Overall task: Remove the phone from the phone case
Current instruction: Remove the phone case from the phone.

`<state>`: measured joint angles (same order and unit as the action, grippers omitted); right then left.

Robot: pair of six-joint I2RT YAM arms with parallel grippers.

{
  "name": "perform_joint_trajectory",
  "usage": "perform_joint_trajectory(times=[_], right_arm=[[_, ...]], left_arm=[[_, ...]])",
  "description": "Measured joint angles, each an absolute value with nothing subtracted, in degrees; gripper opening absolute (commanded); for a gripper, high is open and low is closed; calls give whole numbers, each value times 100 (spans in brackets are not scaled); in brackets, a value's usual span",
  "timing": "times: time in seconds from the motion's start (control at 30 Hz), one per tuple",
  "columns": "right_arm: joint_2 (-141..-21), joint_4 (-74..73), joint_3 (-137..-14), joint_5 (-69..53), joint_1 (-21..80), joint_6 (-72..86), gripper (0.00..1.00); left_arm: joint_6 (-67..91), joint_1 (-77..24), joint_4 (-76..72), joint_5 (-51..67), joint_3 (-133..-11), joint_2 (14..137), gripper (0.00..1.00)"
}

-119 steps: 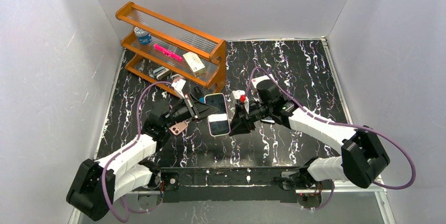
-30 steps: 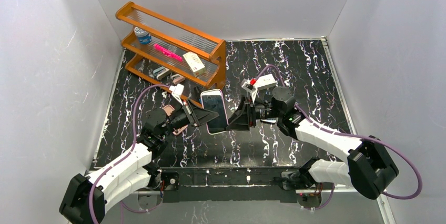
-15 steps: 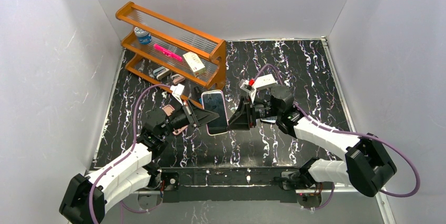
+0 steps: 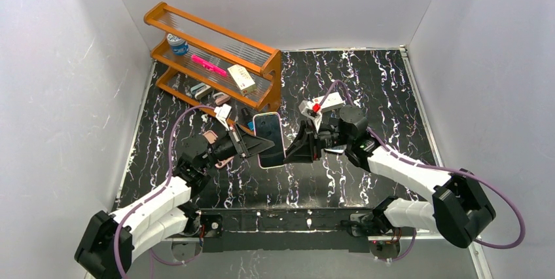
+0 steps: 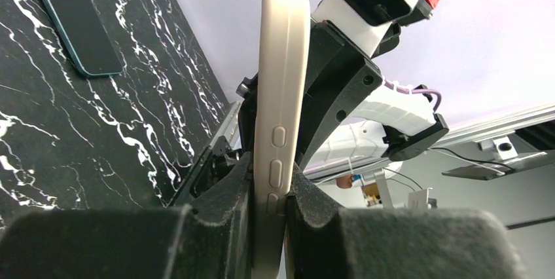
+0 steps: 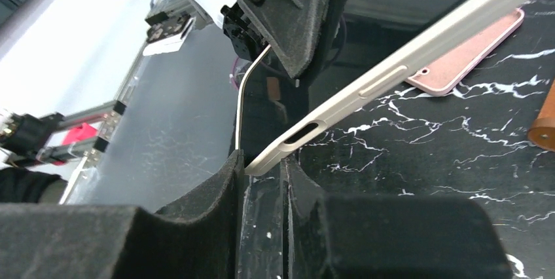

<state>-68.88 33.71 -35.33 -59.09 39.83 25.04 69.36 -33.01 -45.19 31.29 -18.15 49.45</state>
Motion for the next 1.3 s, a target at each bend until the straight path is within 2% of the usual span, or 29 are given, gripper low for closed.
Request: perform_joint_trajectory(times=[0.27,0.8,1.1,1.17,1.3], right_arm=[[-6521,2464,-3575,-5854,4029,1085,1],[-6722,871,-4130,-5883,4276,-1203,1],[-6766,998,-4156,-5083,4368,-1315,1],[-6764,1125,-4136,-4790,4392,-1199,7],[-6659,1439,-3992,-4185,4416,-821,33]], left_arm=[[7081,-3365,-4713,3253,-1813,5170,0],[7603,-3433,-4783,3083,-1761,5435,0],[7797,-3577,-4799,2482,-1758,5463,0],[7752,-3603,-4801,2329,-1728,5369,0],[7655,-3715,-4818,2008,-1470,4984,0]])
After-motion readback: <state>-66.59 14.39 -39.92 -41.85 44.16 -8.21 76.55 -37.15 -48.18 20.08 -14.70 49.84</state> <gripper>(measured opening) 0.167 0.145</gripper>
